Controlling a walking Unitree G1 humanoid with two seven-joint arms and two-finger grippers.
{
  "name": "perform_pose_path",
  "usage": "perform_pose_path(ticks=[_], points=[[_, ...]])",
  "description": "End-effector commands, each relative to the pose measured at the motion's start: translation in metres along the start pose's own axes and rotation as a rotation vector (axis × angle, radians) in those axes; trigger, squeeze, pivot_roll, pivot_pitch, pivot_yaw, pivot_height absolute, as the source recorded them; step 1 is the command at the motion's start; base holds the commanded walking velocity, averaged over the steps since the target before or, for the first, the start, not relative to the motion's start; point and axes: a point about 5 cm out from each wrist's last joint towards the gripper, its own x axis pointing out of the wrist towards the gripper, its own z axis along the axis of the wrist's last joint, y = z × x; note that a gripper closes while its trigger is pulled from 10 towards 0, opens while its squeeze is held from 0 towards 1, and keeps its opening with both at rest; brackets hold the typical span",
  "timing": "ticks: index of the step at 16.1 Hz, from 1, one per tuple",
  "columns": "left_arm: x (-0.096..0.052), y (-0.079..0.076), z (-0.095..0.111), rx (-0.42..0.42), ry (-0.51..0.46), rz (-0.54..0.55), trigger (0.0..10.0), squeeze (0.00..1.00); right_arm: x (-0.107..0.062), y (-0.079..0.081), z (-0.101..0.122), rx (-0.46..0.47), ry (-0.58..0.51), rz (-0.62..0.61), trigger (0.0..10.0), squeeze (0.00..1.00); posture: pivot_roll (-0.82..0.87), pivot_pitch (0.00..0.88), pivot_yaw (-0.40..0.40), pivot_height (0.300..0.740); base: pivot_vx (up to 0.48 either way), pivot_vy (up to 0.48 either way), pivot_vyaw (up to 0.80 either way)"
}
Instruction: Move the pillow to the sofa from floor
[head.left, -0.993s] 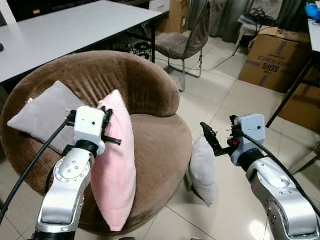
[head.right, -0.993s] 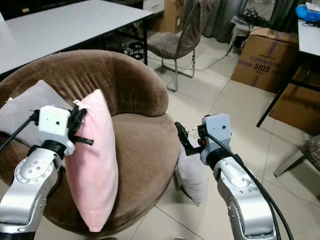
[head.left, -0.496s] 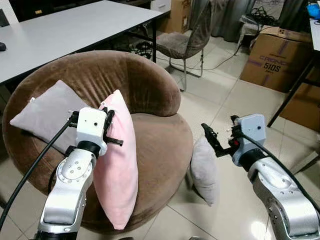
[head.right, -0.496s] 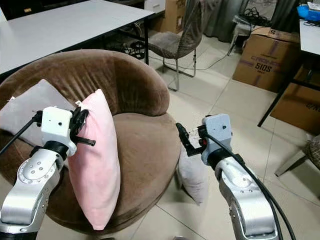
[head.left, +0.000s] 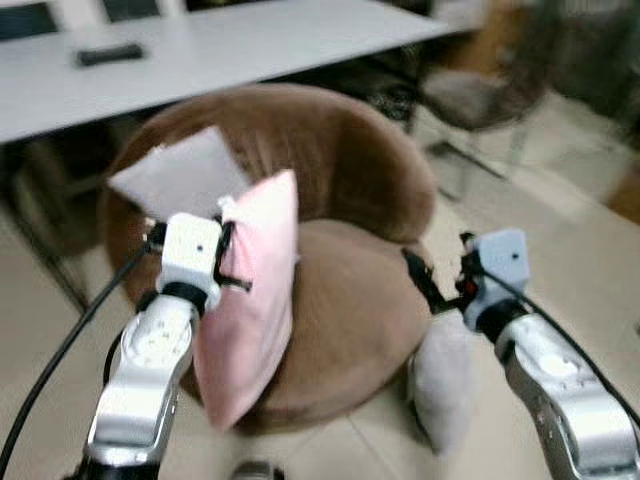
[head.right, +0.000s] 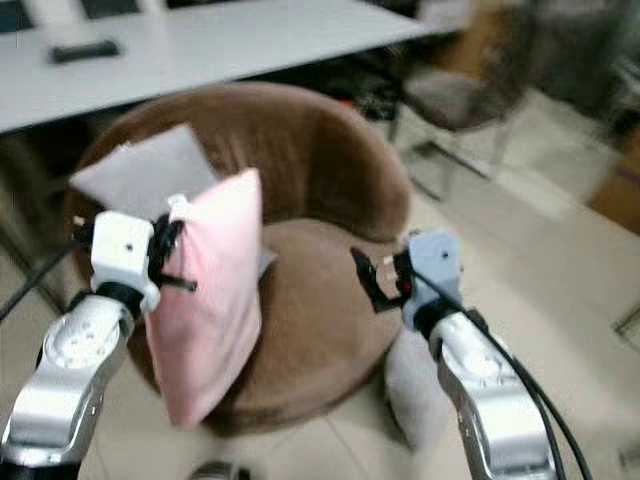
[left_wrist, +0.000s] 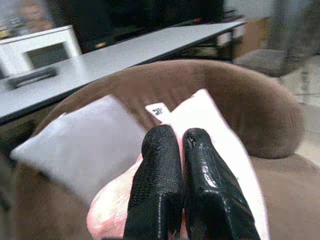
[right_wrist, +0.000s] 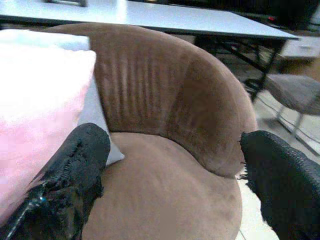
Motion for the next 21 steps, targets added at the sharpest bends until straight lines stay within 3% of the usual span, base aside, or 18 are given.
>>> perform_pose_path(ticks=[1, 7, 9, 12, 15, 21], points=[[-0.0001, 0.0045, 0.0068, 0.017, -0.035, 0.021, 10.0, 0.00, 0.0015, 0.0019, 0.0023, -0.001, -0.010, 0.013, 10.0, 0.00, 0.01, 0.000, 0.021, 0.740, 0.000, -0.480, 0.80], [-0.0001, 0.0053, 0.0064, 0.024, -0.034, 0.024, 10.0, 0.00, 0.0015, 0.0022, 0.0014, -0.006, -0.007, 0.014, 10.0, 0.00, 0.01, 0.000, 0.021, 0.740, 0.000, -0.480, 0.80], [0.0000, 0.0048, 0.0037, -0.011, -0.017, 0.021, 10.0, 0.00, 0.0014, 0.0009, 0.0004, 0.014, -0.008, -0.005, 10.0, 0.00, 0.01, 0.000, 0.020, 0.740, 0.000, -0.262, 0.00], [0.0010, 0.0044, 0.0007, 0.031, -0.006, 0.013, 10.0, 0.00, 0.0017, 0.0002, -0.0028, 0.026, 0.000, -0.021, 10.0, 0.00, 0.02, 0.000, 0.021, 0.740, 0.000, 0.000, 0.00], [0.0018, 0.0060, 0.0049, 0.005, -0.032, -0.002, 10.0, 0.00, 0.0018, 0.0005, -0.0034, 0.031, -0.001, -0.024, 10.0, 0.00, 0.02, 0.000, 0.024, 0.740, 0.000, 0.000, 0.00], [0.0032, 0.0080, 0.0071, -0.003, -0.043, -0.010, 10.0, 0.00, 0.0026, 0.0012, -0.0043, 0.036, -0.003, -0.021, 10.0, 0.00, 0.02, 0.000, 0.027, 0.740, 0.367, 0.000, 0.00]])
